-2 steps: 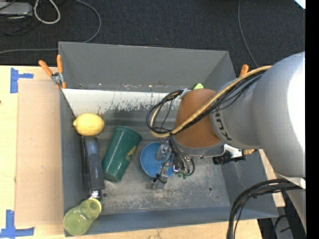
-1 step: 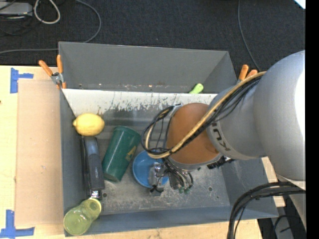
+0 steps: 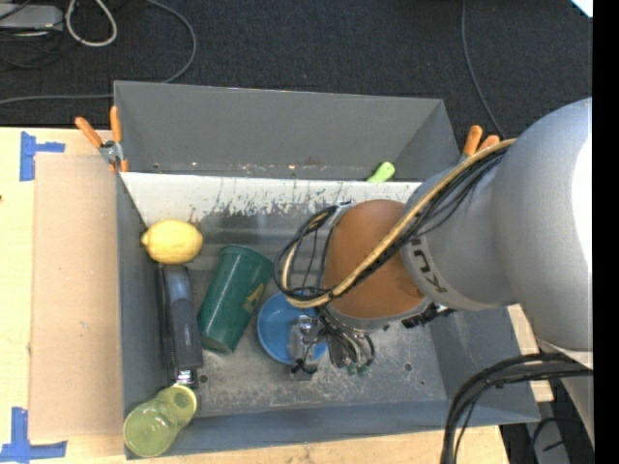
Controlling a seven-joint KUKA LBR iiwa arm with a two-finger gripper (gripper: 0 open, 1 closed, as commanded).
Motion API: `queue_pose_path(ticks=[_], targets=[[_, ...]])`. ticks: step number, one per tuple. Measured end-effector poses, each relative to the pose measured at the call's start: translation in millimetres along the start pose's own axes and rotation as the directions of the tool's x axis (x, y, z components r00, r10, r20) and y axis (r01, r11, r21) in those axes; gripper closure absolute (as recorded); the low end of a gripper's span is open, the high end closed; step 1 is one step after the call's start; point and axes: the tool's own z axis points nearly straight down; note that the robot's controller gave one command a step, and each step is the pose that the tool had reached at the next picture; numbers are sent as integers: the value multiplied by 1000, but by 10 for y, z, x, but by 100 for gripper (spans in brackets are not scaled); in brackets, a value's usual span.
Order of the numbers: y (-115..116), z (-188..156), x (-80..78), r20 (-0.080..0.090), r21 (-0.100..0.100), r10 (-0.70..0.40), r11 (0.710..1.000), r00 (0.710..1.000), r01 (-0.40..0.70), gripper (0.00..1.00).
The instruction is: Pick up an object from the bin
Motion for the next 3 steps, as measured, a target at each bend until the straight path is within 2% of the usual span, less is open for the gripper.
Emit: queue_pose_path(ticks=[1, 2, 3], targets=[[321, 31, 11, -2, 0, 12, 1000, 1000, -12, 100], [206, 10, -2, -3, 2, 0, 1000, 1000, 0, 100], [207, 11, -2, -3, 2, 0, 1000, 1000, 0, 100]])
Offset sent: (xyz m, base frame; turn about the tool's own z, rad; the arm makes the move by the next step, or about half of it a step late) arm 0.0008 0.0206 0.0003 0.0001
